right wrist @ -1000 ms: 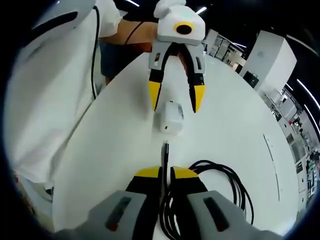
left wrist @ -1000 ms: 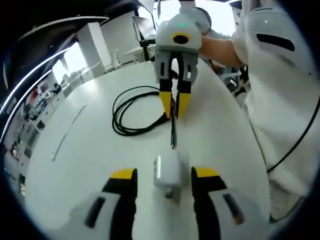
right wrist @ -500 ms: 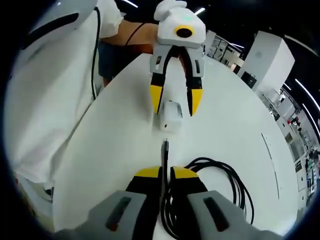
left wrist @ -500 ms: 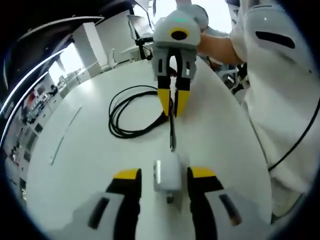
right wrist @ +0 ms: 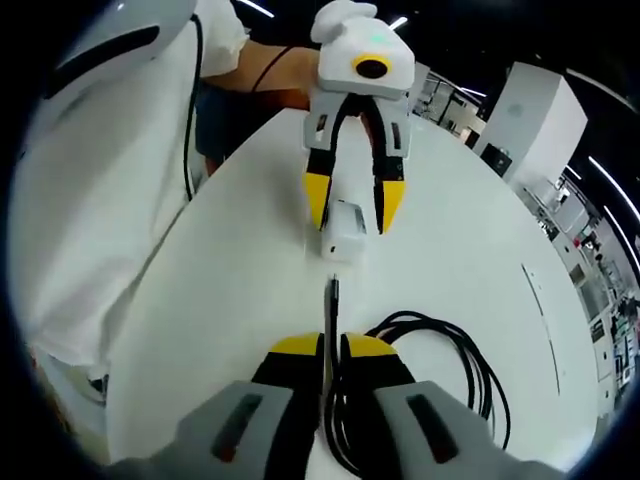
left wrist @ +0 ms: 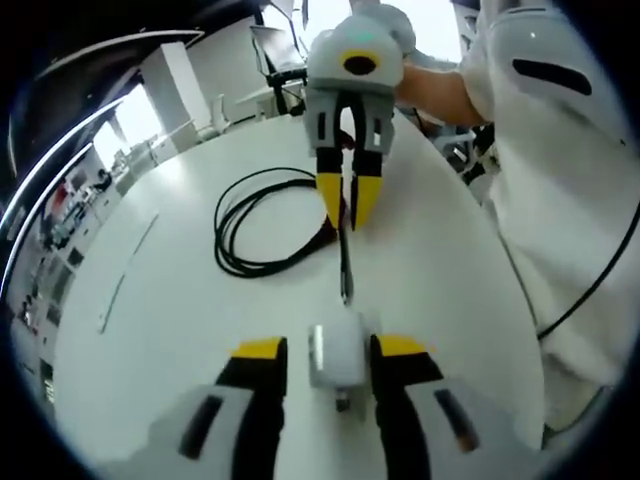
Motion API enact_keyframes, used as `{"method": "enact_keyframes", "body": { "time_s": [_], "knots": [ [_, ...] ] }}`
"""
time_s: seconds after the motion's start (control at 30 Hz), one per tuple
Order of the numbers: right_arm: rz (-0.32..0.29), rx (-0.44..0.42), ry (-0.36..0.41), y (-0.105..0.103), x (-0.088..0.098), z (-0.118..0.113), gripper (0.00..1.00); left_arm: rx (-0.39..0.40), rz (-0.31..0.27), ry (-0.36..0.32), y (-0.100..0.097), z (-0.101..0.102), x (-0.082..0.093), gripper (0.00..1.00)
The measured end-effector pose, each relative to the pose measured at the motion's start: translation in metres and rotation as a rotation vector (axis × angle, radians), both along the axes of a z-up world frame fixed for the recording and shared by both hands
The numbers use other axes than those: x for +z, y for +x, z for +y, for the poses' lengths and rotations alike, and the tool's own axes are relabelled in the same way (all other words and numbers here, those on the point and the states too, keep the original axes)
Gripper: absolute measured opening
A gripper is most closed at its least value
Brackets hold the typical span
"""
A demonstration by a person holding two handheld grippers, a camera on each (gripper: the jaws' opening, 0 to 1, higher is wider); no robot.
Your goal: Plug the desk Type‑C cable into the charger adapter.
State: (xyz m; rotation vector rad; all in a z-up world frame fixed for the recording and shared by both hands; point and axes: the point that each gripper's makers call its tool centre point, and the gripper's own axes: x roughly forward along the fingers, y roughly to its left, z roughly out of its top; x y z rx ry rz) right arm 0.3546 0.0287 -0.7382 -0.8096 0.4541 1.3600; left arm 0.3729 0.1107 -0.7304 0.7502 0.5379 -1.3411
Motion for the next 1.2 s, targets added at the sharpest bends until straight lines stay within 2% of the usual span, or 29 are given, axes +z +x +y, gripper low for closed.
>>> {"method": "enact_keyframes", "body": {
  "time_s": [0.77, 0.93, 1.2],
  "knots": [
    [0.005, -0.010, 0.011, -0.001, -0.001, -0.003, 0.06, -0.024, 0.034, 0.047, -0.002, -0.002, -0.008, 0.30],
    [0.004, -0.014, 0.012, 0.000, -0.002, -0.005, 0.06, -0.030, 0.056, 0.064, -0.004, -0.002, -0.011, 0.25],
    [0.006, -0.017, 0.011, -0.002, -0.002, -0.007, 0.06, -0.037, 0.056, 0.081, -0.002, -0.001, -0.013, 0.26]
  ]
}}
